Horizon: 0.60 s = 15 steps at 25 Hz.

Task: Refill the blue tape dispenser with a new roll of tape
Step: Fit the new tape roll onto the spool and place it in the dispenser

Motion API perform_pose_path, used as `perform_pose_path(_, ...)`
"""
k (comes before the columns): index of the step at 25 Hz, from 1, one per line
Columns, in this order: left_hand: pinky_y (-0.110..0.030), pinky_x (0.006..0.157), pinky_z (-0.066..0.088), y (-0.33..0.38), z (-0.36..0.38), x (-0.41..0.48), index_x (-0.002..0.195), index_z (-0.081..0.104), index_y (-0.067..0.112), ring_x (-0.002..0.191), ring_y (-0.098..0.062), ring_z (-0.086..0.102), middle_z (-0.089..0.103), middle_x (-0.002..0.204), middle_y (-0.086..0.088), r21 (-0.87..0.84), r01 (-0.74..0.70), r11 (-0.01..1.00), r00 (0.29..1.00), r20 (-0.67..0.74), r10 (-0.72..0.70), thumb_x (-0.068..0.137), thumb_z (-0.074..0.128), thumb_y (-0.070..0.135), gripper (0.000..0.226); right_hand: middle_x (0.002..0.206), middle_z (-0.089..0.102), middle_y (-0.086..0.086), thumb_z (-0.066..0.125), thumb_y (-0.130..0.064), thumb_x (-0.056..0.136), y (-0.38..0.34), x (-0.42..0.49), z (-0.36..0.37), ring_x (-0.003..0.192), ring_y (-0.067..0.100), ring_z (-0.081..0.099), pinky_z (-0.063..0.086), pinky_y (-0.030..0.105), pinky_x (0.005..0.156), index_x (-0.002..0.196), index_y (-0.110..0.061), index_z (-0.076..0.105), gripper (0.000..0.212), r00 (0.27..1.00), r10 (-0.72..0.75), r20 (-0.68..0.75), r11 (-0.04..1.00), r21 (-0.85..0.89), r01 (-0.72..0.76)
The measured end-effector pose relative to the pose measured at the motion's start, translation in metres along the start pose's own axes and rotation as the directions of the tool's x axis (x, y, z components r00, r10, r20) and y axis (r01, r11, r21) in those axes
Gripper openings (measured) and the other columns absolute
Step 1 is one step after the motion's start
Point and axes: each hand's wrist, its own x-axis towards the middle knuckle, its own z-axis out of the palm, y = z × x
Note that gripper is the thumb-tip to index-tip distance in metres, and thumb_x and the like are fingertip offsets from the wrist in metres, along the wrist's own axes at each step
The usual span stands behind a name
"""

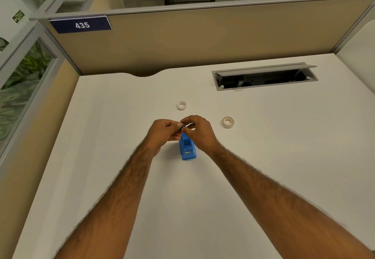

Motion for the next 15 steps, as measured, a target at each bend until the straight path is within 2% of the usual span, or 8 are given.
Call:
perform_pose_path(3, -0.032, 0.083, 0.061, -0.005, 0.000, 0.001, 0.108, 0.074, 0.004, 0.092, -0.022, 0.075, 0.077, 0.100, -0.013, -0.096, 0.023, 0.995, 1.000, -0.003, -0.024, 0.093, 0.067, 0.015, 0.020, 0.112, 0.068, 0.003, 0.069, -0.014, 0.089, -0.002, -0.001, 0.002, 0.090, 0.012, 0.064, 0.055, 0.026, 0.084, 0.115, -0.014, 0.067, 0.027, 1.000, 0.002, 0.023, 1.000, -0.002, -0.002)
perform_pose_path(5, -0.034, 0.085, 0.061, -0.008, 0.001, 0.003, 0.109, 0.074, 0.003, 0.093, -0.023, 0.075, 0.076, 0.101, -0.013, -0.102, 0.027, 0.994, 0.997, -0.066, -0.034, 0.092, 0.069, 0.012, 0.021, 0.110, 0.068, 0.000, 0.072, -0.019, 0.088, 0.000, 0.002, -0.006, 0.086, 0.011, 0.064, 0.054, 0.026, 0.081, 0.122, -0.018, 0.064, 0.036, 1.000, -0.010, 0.028, 1.000, -0.017, 0.010)
perform_pose_path(8, -0.032, 0.081, 0.062, -0.010, -0.001, 0.002, 0.108, 0.074, 0.003, 0.086, -0.020, 0.072, 0.076, 0.100, -0.012, -0.111, 0.020, 0.994, 0.989, -0.141, -0.035, 0.090, 0.071, 0.010, 0.020, 0.103, 0.070, 0.000, 0.072, -0.027, 0.087, 0.022, 0.014, -0.034, 0.083, 0.014, 0.065, 0.053, 0.029, 0.078, 0.118, -0.019, 0.067, 0.032, 0.988, 0.004, -0.155, 0.991, -0.134, -0.025)
perform_pose_path(10, -0.031, 0.080, 0.062, -0.012, -0.003, 0.000, 0.108, 0.073, 0.003, 0.083, -0.019, 0.071, 0.076, 0.099, -0.011, -0.117, 0.010, 0.993, 0.987, -0.156, -0.029, 0.089, 0.072, 0.010, 0.020, 0.111, 0.068, 0.004, 0.068, -0.030, 0.090, 0.045, 0.021, -0.057, 0.096, 0.019, 0.064, 0.051, 0.033, 0.083, 0.117, -0.017, 0.066, 0.030, 0.969, 0.051, -0.243, 0.943, -0.307, -0.127)
perform_pose_path(11, -0.030, 0.079, 0.062, -0.013, -0.004, -0.002, 0.108, 0.073, 0.003, 0.083, -0.019, 0.071, 0.076, 0.099, -0.011, -0.127, 0.010, 0.992, 0.987, -0.159, -0.030, 0.090, 0.072, 0.010, 0.020, 0.117, 0.065, 0.007, 0.066, -0.031, 0.091, 0.056, 0.025, -0.067, 0.105, 0.023, 0.061, 0.051, 0.037, 0.087, 0.120, -0.016, 0.064, 0.033, 0.966, 0.085, -0.243, 0.899, -0.400, -0.180)
perform_pose_path(13, -0.028, 0.077, 0.062, -0.014, -0.005, -0.007, 0.109, 0.074, 0.007, 0.084, -0.019, 0.072, 0.076, 0.099, -0.009, -0.151, 0.010, 0.989, 0.988, -0.153, -0.033, 0.090, 0.072, 0.012, 0.020, 0.126, 0.059, 0.011, 0.065, -0.034, 0.092, 0.073, 0.031, -0.083, 0.118, 0.029, 0.054, 0.051, 0.042, 0.093, 0.129, -0.016, 0.060, 0.042, 0.962, 0.191, -0.196, 0.821, -0.505, -0.266)
perform_pose_path(15, -0.029, 0.077, 0.062, -0.016, -0.005, -0.011, 0.110, 0.075, 0.011, 0.085, -0.019, 0.072, 0.077, 0.100, -0.007, -0.155, 0.007, 0.988, 0.989, -0.143, -0.029, 0.090, 0.072, 0.014, 0.021, 0.133, 0.054, 0.012, 0.067, -0.036, 0.091, 0.081, 0.039, -0.091, 0.124, 0.032, 0.049, 0.049, 0.043, 0.098, 0.136, -0.019, 0.055, 0.050, 0.956, 0.260, -0.136, 0.798, -0.528, -0.292)
